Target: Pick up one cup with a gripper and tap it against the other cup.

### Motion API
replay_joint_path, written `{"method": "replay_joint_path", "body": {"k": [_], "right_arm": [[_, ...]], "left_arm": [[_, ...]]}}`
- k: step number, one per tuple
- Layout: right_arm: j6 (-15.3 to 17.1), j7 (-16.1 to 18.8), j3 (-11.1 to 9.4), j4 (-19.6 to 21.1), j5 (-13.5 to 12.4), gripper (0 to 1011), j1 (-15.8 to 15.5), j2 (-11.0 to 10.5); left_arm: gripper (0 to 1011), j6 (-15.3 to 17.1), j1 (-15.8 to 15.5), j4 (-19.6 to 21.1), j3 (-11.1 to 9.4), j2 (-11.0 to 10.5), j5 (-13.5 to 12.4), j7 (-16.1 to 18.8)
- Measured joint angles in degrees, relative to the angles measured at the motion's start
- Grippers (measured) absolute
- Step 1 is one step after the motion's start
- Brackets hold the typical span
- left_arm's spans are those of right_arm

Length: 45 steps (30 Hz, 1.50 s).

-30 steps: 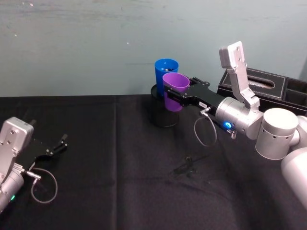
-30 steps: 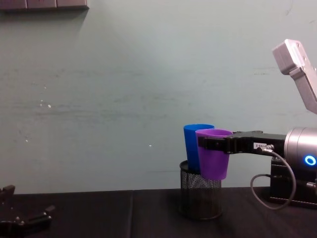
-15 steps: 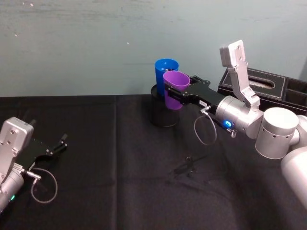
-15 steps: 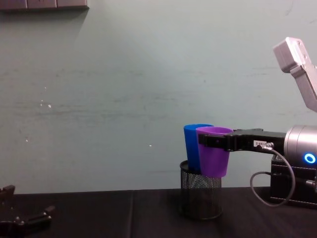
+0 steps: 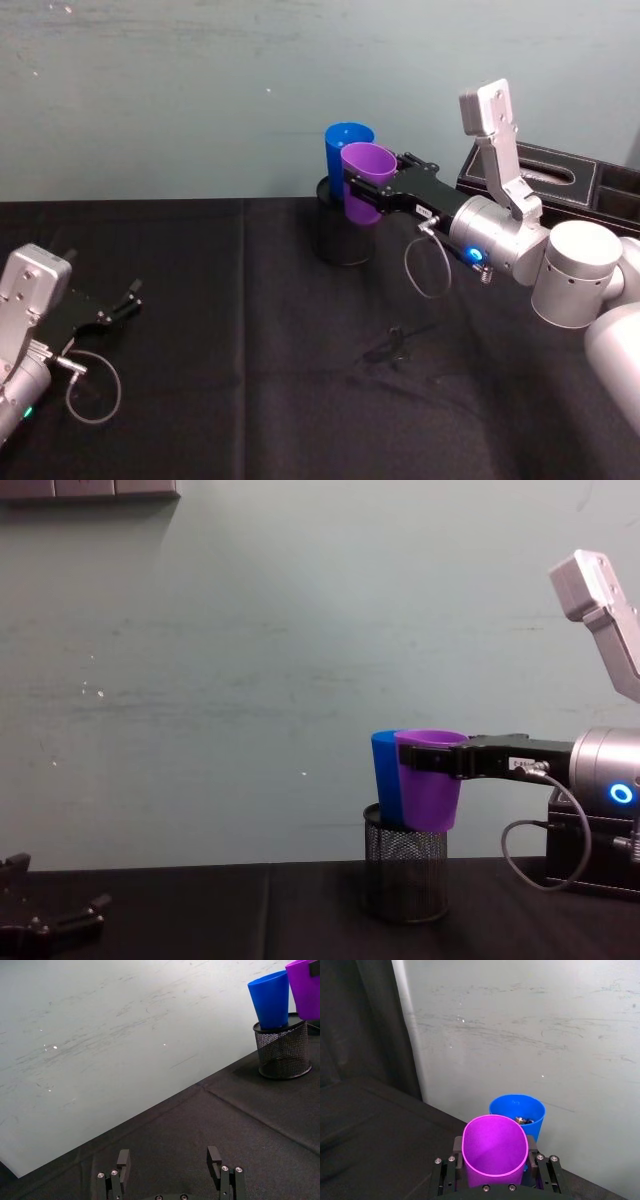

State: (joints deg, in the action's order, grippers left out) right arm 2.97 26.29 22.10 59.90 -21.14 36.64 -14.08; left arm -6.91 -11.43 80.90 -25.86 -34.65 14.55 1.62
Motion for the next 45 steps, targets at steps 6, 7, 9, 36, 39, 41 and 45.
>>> {"method": "replay_joint_path", "body": {"k": [6,7,9,36,39,41,45], "right_arm": [[0.0,-0.1,0.0,-0.2,0.2,713,0.2,0.1],[0.0,-0.1,0.0,-0.2,0.3,713,0.2,0.2],[0.0,-0.1,0.0,-0.2,0.3,713,0.2,0.2],[0.0,-0.2,0.0,-0.3,0.4,715,0.3,0.3],[0.0,-0.2,0.0,-0.3,0.4,715,0.3,0.3],[0.0,-0.2,0.0,-0.3,0.4,713,0.3,0.3],[0.0,-0.2,0.0,-0.3,0.4,715,0.3,0.3]], "left_arm": [[1000,0.0,0.0,0.0,0.0,0.0,0.0,0.0],[1000,0.0,0.0,0.0,0.0,0.0,0.0,0.0],[1000,0.0,0.0,0.0,0.0,0.0,0.0,0.0],[1000,0.0,0.0,0.0,0.0,0.0,0.0,0.0],[1000,0.0,0.0,0.0,0.0,0.0,0.0,0.0],[1000,0.0,0.0,0.0,0.0,0.0,0.0,0.0],[1000,0.0,0.0,0.0,0.0,0.0,0.0,0.0]]}}
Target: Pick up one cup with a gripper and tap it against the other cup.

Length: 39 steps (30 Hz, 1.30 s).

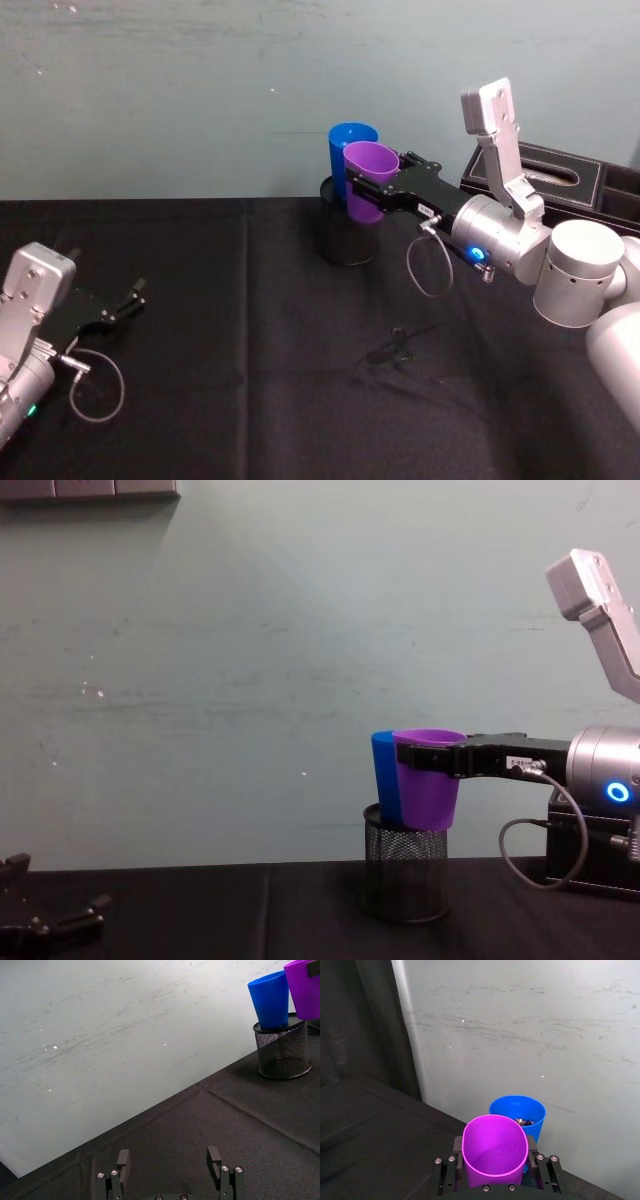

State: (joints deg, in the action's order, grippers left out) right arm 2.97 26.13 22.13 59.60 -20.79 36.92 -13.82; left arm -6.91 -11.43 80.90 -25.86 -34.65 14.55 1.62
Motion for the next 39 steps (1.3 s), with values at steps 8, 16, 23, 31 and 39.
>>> {"method": "replay_joint_path", "body": {"k": [8,16,23,31,39], "right_arm": [[0.0,0.0,0.0,0.0,0.0,713,0.0,0.0],[0.0,0.0,0.0,0.0,0.0,715,0.0,0.0],[0.0,0.0,0.0,0.0,0.0,713,0.0,0.0],[0.0,0.0,0.0,0.0,0.0,713,0.0,0.0],[0.0,0.0,0.0,0.0,0.0,713,0.0,0.0]], "left_arm": [[1000,0.0,0.0,0.0,0.0,0.0,0.0,0.0],[1000,0.0,0.0,0.0,0.0,0.0,0.0,0.0],[1000,0.0,0.0,0.0,0.0,0.0,0.0,0.0],[1000,0.0,0.0,0.0,0.0,0.0,0.0,0.0],[1000,0.0,0.0,0.0,0.0,0.0,0.0,0.0]]}}
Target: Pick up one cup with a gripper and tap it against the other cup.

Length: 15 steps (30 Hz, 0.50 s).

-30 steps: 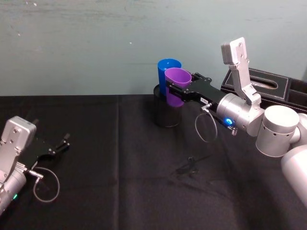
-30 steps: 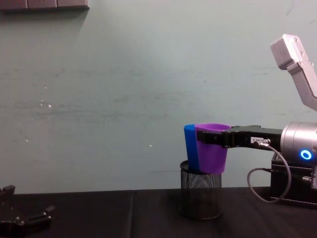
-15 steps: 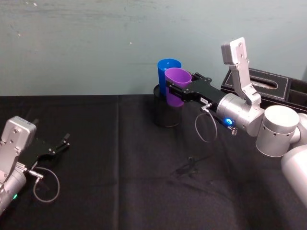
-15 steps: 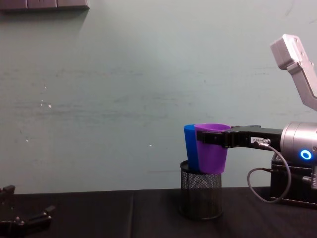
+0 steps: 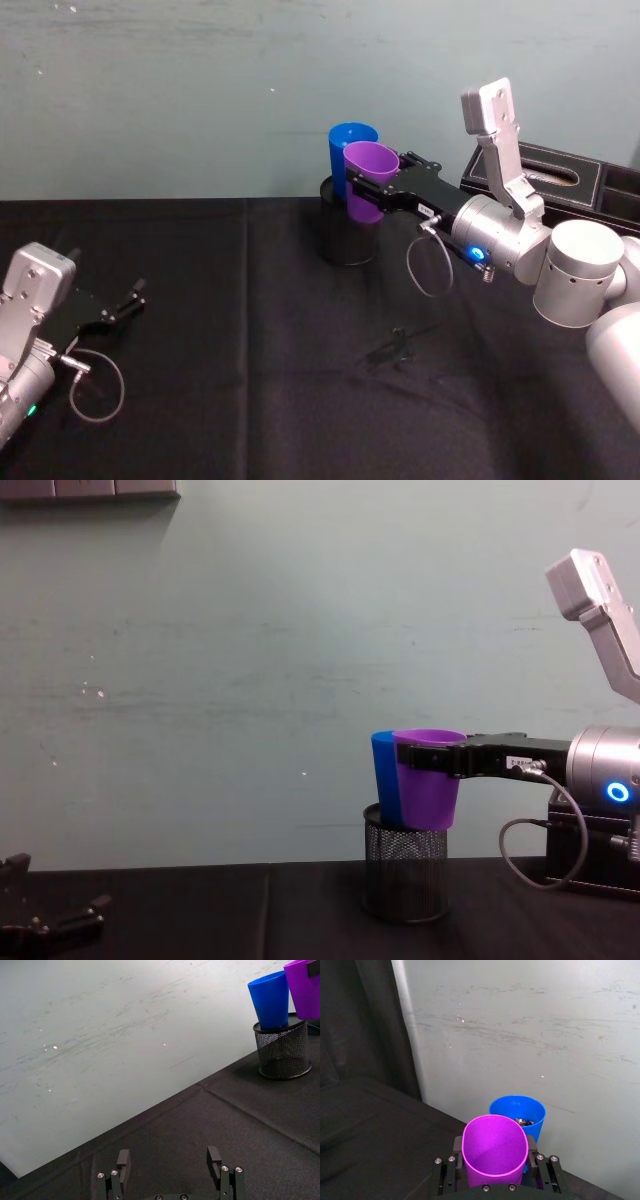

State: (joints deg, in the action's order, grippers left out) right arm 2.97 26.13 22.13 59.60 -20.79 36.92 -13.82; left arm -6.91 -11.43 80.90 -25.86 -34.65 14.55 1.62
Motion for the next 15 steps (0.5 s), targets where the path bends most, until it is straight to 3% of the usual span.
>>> {"method": "replay_joint_path", "body": {"k": [15], "right_arm": [[0.0,0.0,0.0,0.0,0.0,715,0.0,0.0]], "left_arm": [[1000,0.0,0.0,0.0,0.0,0.0,0.0,0.0]]}}
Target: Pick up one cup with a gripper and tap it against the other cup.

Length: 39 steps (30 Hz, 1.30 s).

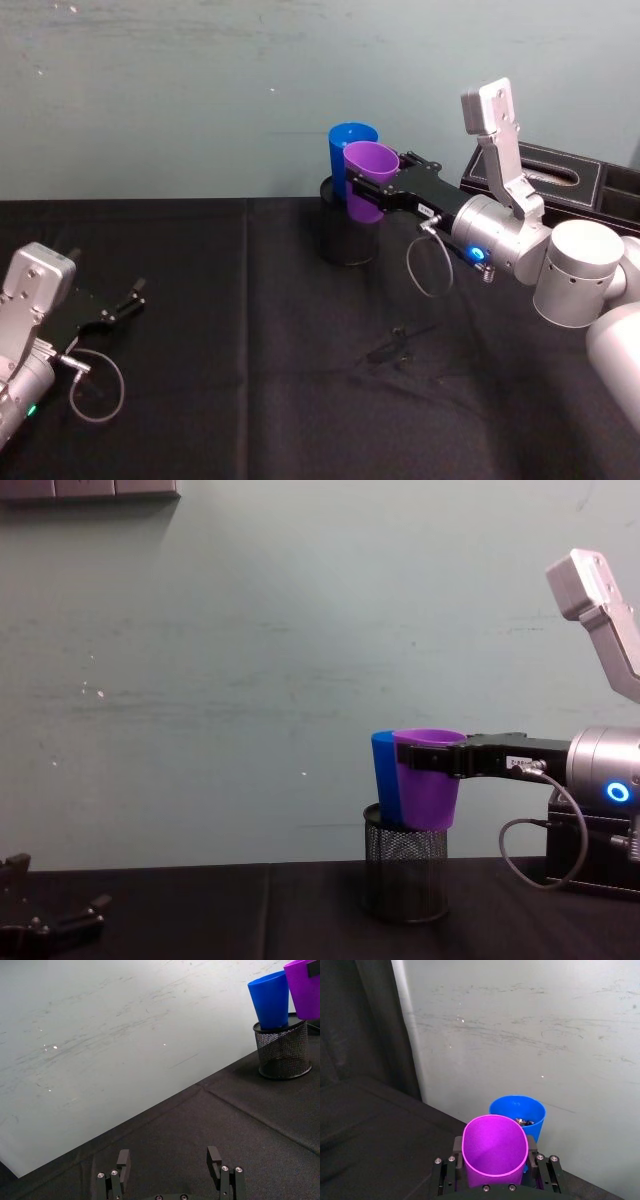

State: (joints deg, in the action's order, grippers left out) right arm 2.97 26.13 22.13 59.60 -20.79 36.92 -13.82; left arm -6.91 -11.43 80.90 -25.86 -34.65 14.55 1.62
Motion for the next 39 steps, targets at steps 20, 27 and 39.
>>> {"method": "replay_joint_path", "body": {"k": [20,27,39], "right_arm": [[0.0,0.0,0.0,0.0,0.0,715,0.0,0.0],[0.0,0.0,0.0,0.0,0.0,713,0.0,0.0],[0.0,0.0,0.0,0.0,0.0,713,0.0,0.0]], "left_arm": [[1000,0.0,0.0,0.0,0.0,0.0,0.0,0.0],[1000,0.0,0.0,0.0,0.0,0.0,0.0,0.0],[1000,0.0,0.0,0.0,0.0,0.0,0.0,0.0]]}}
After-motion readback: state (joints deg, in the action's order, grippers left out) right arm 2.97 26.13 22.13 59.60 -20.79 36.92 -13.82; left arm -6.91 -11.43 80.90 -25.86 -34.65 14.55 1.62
